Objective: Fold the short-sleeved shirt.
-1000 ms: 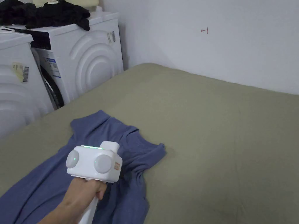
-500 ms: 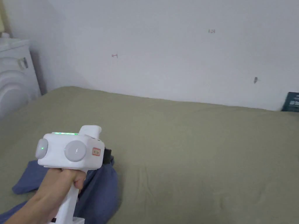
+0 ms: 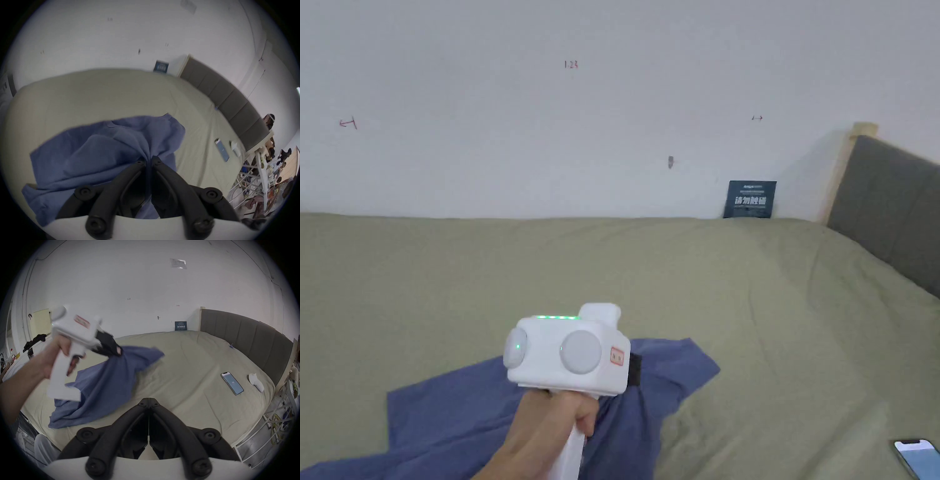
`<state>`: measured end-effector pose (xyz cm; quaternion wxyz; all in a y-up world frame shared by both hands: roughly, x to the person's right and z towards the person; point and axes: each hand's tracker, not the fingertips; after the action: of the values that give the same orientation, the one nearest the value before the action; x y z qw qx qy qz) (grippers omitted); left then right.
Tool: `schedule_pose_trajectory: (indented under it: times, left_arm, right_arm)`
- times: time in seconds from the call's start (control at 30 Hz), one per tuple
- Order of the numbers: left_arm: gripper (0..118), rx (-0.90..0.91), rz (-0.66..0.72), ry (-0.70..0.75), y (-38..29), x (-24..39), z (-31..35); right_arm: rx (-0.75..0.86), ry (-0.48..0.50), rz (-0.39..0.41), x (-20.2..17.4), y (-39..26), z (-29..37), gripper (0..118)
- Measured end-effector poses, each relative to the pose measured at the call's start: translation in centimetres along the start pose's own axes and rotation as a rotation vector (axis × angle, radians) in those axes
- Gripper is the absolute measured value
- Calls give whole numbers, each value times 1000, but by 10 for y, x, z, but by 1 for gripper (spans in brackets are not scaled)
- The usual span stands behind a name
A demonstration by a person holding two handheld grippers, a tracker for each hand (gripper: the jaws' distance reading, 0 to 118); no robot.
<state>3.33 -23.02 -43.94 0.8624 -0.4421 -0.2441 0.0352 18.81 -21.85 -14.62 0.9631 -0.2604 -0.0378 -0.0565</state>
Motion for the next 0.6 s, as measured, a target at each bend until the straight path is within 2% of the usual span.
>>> schedule_pose_trajectory:
  times: [0.1, 0.13, 0.17, 0.2, 0.23, 0.27, 0.37, 0.5, 0.53, 0.6]
  left_arm:
    - [5, -77, -2, 66, -27, -3, -48]
    - [9, -91, -3, 79, -34, -4, -58]
    - [35, -105, 10, 116, -39, -7, -63]
    - [74, -120, 7, 127, -45, -9, -69]
    - [107, -131, 0, 107, -50, -13, -72]
    - [118, -131, 3, 109, -54, -15, -68]
    - [118, -86, 7, 124, -54, -24, -45]
    - [116, 113, 8, 175, -66, -36, 49]
    - [110, 176, 3, 181, -75, -40, 80]
    - [84, 271, 20, 234, -93, -43, 141]
  right_arm:
    - [-21, -12, -8, 8, -5, -6, 3]
    - [-31, -12, -21, 11, -5, -9, 3]
    - [-40, -9, -29, 14, -6, -12, 3]
    - [-45, -12, -32, 15, -7, -15, 3]
    - [-48, -15, -36, 17, -8, -17, 3]
    - [-49, -15, -38, 18, -8, -18, 3]
    - [-50, -19, -43, 18, -7, -19, 3]
    - [-8, -8, -32, 13, 3, -12, 3]
    - [12, -9, -25, 11, 6, -9, 3]
    - [41, -2, -15, 7, 11, -2, 3]
